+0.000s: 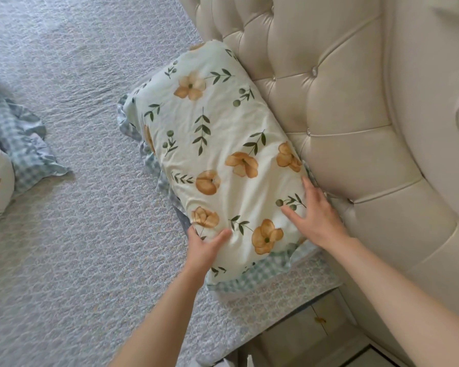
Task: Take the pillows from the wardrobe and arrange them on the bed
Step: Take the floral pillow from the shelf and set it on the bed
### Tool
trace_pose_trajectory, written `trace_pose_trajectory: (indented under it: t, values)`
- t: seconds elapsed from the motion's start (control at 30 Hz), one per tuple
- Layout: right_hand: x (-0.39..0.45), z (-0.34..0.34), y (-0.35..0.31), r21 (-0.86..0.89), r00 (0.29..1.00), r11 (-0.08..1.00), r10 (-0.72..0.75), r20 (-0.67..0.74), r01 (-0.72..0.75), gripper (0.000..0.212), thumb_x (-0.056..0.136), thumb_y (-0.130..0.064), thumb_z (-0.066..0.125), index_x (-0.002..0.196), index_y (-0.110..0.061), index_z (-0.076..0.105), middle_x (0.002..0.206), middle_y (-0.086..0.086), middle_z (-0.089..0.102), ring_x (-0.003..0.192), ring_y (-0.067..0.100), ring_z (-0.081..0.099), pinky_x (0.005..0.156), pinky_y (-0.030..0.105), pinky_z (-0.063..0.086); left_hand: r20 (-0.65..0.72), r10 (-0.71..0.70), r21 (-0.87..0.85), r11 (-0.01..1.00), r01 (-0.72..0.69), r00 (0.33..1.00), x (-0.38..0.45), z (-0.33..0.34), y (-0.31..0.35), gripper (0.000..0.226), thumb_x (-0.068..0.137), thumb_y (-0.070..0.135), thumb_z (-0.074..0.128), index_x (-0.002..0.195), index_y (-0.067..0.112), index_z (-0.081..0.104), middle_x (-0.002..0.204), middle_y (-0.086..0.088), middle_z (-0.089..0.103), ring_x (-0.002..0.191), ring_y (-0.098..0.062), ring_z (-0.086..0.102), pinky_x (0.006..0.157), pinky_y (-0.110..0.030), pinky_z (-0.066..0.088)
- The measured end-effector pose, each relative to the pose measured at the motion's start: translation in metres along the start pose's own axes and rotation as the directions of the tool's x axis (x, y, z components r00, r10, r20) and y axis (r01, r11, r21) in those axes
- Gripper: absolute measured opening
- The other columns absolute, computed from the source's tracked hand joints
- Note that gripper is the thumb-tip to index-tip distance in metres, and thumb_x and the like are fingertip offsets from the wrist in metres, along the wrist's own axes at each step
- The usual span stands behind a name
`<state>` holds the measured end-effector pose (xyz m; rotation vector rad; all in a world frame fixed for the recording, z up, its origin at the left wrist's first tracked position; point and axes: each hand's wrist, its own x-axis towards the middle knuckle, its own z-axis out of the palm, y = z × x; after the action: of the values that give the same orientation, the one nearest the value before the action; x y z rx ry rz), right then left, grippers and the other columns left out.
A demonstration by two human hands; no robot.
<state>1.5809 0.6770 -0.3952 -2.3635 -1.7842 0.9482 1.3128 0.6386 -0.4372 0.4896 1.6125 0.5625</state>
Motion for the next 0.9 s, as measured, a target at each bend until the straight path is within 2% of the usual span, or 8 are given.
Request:
trace_pose_trajectory:
  t: [0.17, 0.27, 0.33, 0.43, 0.57, 0.73, 0.8, 0.9]
  values:
    - [-0.020, 0.005, 0.013, 0.039, 0.998, 0.998, 0.055, 0.000, -0.055, 0.092, 0.081, -0.071, 0.049, 0.150, -0.026, 0.009, 0.150, 0.016, 0.035, 0.134, 0.033, 0.039, 0.107, 0.046, 0.038, 0.025, -0.049, 0.018, 0.999, 0.048, 0.998, -0.011, 0.001, -0.006, 0.087, 0.064, 0.043, 0.090, 0.130, 0.024, 0.035, 0.123, 0.001, 0.059, 0.108, -0.022, 0.062, 0.095, -0.050, 0.054]
    - [-0.023, 0.002, 0.020, 0.060, 0.993, 0.991, 0.114, 0.040, -0.116, 0.091, 0.078, -0.073, 0.047, 0.145, -0.017, 0.021, 0.136, 0.017, 0.052, 0.119, 0.034, 0.055, 0.096, 0.047, 0.048, 0.008, -0.064, 0.040, 0.997, 0.064, 0.998, -0.013, 0.006, -0.010, 0.089, 0.065, 0.045, 0.088, 0.129, 0.021, 0.032, 0.126, -0.002, 0.056, 0.112, -0.026, 0.060, 0.098, -0.051, 0.051]
    - [-0.019, 0.004, 0.019, 0.006, 0.990, 0.992, 0.127, 0.066, -0.128, 0.089, 0.081, -0.070, 0.046, 0.145, -0.014, 0.019, 0.133, 0.020, 0.052, 0.115, 0.036, 0.056, 0.093, 0.048, 0.050, 0.009, -0.062, 0.065, 0.996, 0.061, 0.998, -0.009, 0.008, -0.009, 0.091, 0.069, 0.042, 0.087, 0.135, 0.017, 0.028, 0.132, -0.005, 0.054, 0.117, -0.027, 0.057, 0.103, -0.048, 0.048]
    - [-0.015, 0.011, 0.012, -0.100, 0.986, 0.983, 0.160, 0.044, -0.155, 0.089, 0.086, -0.065, 0.044, 0.147, -0.009, 0.009, 0.136, 0.026, 0.045, 0.116, 0.041, 0.053, 0.092, 0.046, 0.047, -0.003, -0.060, 0.110, 0.992, 0.060, 0.998, 0.002, 0.009, -0.007, 0.107, 0.073, 0.039, 0.085, 0.148, 0.011, 0.015, 0.143, -0.011, 0.046, 0.129, -0.031, 0.049, 0.109, -0.050, 0.042]
    - [-0.024, 0.016, 0.008, -0.072, 0.986, 0.983, 0.167, 0.009, -0.166, 0.089, 0.088, -0.065, 0.040, 0.150, -0.013, 0.003, 0.145, 0.026, 0.034, 0.125, 0.041, 0.045, 0.098, 0.047, 0.043, -0.029, -0.028, 0.108, 0.994, 0.031, 0.999, -0.002, 0.010, -0.008, 0.116, 0.073, 0.039, 0.085, 0.154, 0.017, 0.005, 0.150, -0.012, 0.039, 0.136, -0.032, 0.042, 0.113, -0.051, 0.037]
    - [-0.041, 0.011, 0.007, -0.089, 0.988, 0.984, 0.156, 0.001, -0.155, 0.088, 0.090, -0.064, 0.038, 0.152, -0.014, 0.000, 0.156, 0.019, 0.019, 0.139, 0.038, 0.028, 0.110, 0.050, 0.032, -0.074, 0.042, 0.137, 0.990, -0.032, 0.996, -0.023, 0.010, -0.009, 0.105, 0.080, 0.039, 0.078, 0.157, 0.020, 0.010, 0.157, -0.008, 0.034, 0.141, -0.031, 0.037, 0.114, -0.052, 0.035]
    - [-0.049, 0.007, 0.003, -0.151, 0.995, 0.984, 0.096, -0.025, -0.099, 0.085, 0.093, -0.055, 0.042, 0.152, -0.010, 0.002, 0.159, 0.018, 0.012, 0.144, 0.035, 0.018, 0.113, 0.048, 0.025, -0.074, 0.056, 0.184, 0.982, -0.041, 0.996, -0.033, 0.009, -0.008, 0.096, 0.085, 0.035, 0.073, 0.158, 0.021, 0.012, 0.158, -0.007, 0.035, 0.142, -0.031, 0.037, 0.113, -0.052, 0.036]
    - [-0.063, 0.005, -0.001, -0.235, 0.998, 0.971, -0.055, -0.043, 0.043, 0.079, 0.095, -0.041, 0.046, 0.152, -0.007, 0.004, 0.161, 0.015, 0.009, 0.147, 0.030, 0.010, 0.117, 0.043, 0.018, -0.079, 0.079, 0.240, 0.969, -0.058, 0.994, -0.051, 0.004, -0.008, 0.079, 0.091, 0.025, 0.065, 0.157, 0.019, 0.022, 0.152, -0.005, 0.045, 0.134, -0.028, 0.047, 0.107, -0.049, 0.044]
